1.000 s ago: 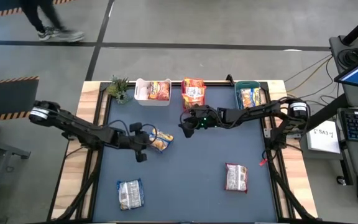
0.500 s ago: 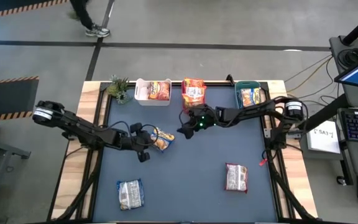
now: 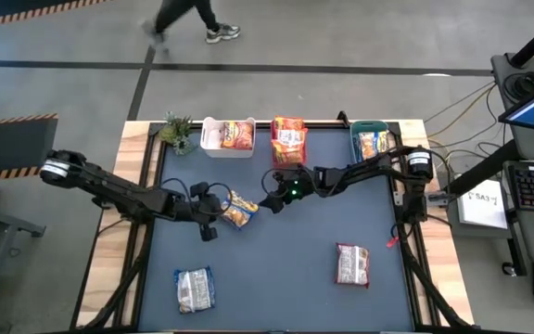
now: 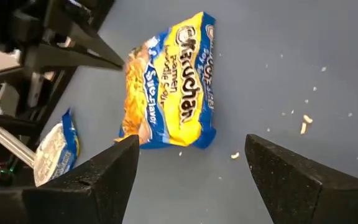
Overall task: Sort Maruchan noodles
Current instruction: Put the top blue noodle pack into the green bin
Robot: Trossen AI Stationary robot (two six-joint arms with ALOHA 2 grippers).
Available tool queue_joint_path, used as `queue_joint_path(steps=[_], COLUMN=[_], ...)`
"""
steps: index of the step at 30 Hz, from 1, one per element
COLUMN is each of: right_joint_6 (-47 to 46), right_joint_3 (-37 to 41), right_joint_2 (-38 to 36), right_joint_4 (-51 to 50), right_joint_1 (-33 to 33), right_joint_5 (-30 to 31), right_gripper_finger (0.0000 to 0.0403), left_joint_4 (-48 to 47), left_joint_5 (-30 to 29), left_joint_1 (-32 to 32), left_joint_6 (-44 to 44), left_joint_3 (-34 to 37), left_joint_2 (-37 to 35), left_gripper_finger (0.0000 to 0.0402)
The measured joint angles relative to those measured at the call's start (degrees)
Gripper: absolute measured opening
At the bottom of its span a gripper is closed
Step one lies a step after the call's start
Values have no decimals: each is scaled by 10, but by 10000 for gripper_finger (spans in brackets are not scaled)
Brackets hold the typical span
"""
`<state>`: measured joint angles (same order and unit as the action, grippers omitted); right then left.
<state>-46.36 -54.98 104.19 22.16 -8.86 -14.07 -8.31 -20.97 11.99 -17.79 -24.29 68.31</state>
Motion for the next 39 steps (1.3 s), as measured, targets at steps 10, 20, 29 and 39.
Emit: queue_joint_path(steps=[10,20,29,39], right_joint_6=[-26,-15,10,25], right_joint_3=[-6,-95,-119,-115], right_joint_2=[45,116,119,132], right_joint_4=[58,42,9,9], right_joint_1=[0,6,6,8], right_joint_5=[-14,-97,-97,-73], right_gripper_finger=[285,283,278,273], left_joint_4=[-11,103,113,147], left_joint_5=[-3,-9,-7,-10], left_joint_1=[0,1,1,1], left_joint_6=[-20,-52,-58,-62], left_joint_3=[28,64,66,70], left_joint_2=[-19,40,70,82], left_gripper_finger=[0,0,0,0])
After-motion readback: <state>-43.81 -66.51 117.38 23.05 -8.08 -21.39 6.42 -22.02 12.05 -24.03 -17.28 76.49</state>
